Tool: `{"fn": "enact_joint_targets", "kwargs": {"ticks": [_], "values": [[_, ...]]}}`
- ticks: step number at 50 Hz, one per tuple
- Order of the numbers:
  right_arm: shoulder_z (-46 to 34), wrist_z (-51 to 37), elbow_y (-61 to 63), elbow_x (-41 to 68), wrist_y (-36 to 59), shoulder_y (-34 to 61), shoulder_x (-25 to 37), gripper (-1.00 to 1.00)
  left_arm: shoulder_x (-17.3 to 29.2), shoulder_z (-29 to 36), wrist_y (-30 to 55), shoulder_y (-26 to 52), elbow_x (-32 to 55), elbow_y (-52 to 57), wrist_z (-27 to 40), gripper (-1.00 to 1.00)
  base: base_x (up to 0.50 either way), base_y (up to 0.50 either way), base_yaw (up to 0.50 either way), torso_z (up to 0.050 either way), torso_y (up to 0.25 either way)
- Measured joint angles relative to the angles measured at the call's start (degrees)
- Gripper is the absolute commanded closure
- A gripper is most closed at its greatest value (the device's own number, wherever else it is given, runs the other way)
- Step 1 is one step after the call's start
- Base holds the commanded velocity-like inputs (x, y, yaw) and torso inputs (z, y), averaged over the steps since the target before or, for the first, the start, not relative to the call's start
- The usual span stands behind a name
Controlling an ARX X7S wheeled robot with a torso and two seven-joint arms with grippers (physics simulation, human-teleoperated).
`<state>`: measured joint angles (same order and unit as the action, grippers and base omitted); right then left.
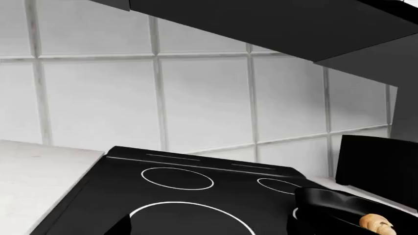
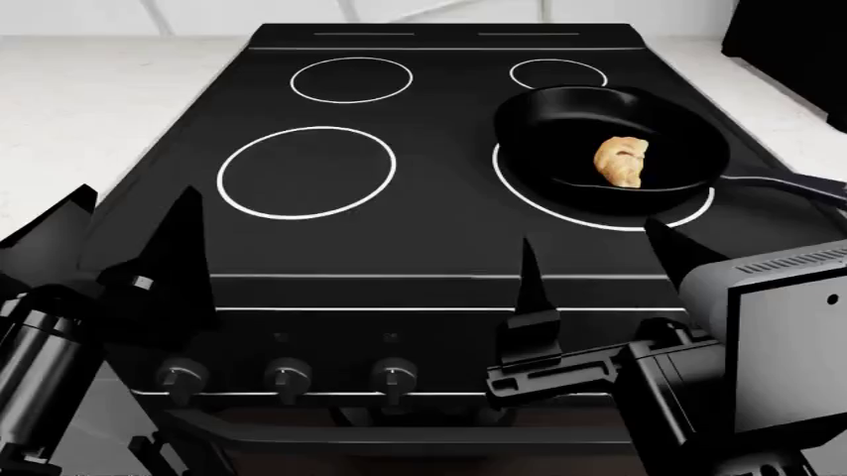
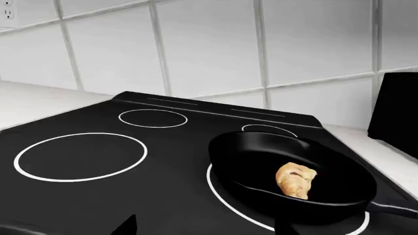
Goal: Pick the croissant and place it on the pan. Then turn on the stove to warm the croissant.
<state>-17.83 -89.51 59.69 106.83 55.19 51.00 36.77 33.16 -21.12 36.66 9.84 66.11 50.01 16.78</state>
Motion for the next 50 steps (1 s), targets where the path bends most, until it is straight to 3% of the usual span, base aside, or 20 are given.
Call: {"fn": "enact_joint_targets", "kwargs": {"ticks": [23,50], "values": [[14.67,-0.43,0.28,3.89,12.84,-9.28,-10.43,-1.00,-0.29,-3.35,-4.01,-1.39,0.64,1.87,-2.43,-1.00,0.00,0.00,0.00,-0.050,0.000],[16.85,-0.48,0.30,2.69,14.14,-12.63,-12.80,-1.00,-0.54,-3.41,-5.64,-2.09,0.41,1.67,-4.18,-1.00,0.00,0.00,0.00,-0.050,0.000]]}}
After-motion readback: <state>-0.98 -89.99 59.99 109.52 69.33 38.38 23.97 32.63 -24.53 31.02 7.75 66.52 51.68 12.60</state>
